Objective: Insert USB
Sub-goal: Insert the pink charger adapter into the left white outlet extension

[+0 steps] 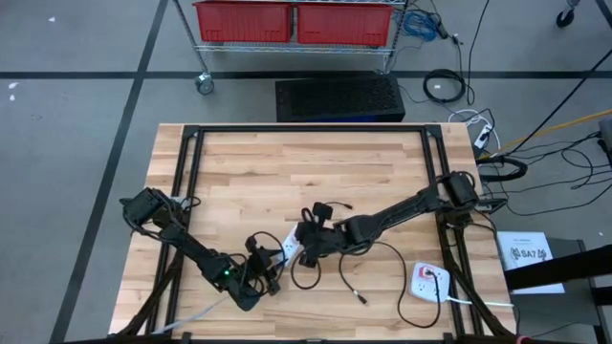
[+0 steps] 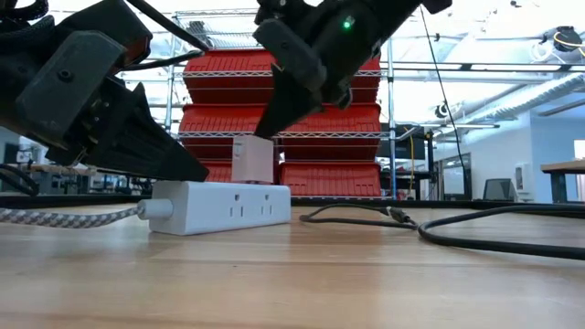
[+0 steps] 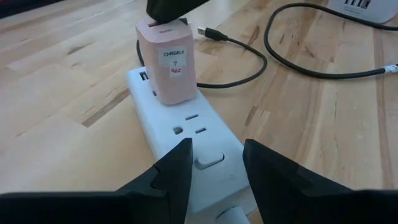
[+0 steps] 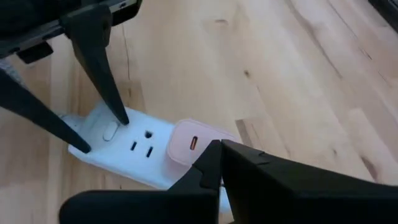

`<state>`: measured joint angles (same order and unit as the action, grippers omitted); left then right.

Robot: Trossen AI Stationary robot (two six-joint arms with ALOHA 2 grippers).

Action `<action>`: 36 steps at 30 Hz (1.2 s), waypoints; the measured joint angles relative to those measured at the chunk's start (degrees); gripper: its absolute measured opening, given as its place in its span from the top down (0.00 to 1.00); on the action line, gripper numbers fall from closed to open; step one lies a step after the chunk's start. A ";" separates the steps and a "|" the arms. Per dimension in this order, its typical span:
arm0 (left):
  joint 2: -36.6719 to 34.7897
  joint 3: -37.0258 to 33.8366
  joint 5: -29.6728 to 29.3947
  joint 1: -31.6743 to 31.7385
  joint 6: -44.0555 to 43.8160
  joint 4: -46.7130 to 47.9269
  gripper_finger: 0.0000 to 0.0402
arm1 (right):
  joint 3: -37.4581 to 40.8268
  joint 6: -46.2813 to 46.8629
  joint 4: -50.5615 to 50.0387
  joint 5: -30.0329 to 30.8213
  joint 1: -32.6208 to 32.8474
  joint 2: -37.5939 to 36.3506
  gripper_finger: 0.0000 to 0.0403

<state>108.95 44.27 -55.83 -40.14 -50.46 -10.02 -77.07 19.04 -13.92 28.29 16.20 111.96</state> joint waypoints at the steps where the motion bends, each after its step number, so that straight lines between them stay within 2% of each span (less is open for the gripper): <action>1: 0.00 0.00 -0.03 0.00 0.00 0.00 0.62 | -0.03 0.00 0.27 0.58 0.00 0.42 1.00; 13: 0.00 0.00 -0.22 0.02 0.15 0.02 0.62 | -0.14 0.41 2.32 -1.94 -0.10 1.40 1.00; 36: -0.02 0.02 0.28 0.42 0.15 0.00 0.62 | -0.36 2.61 -1.27 -7.23 -0.48 3.59 1.00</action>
<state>108.92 44.29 -55.55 -39.72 -50.30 -10.02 -77.43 21.64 -15.18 21.06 15.73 115.55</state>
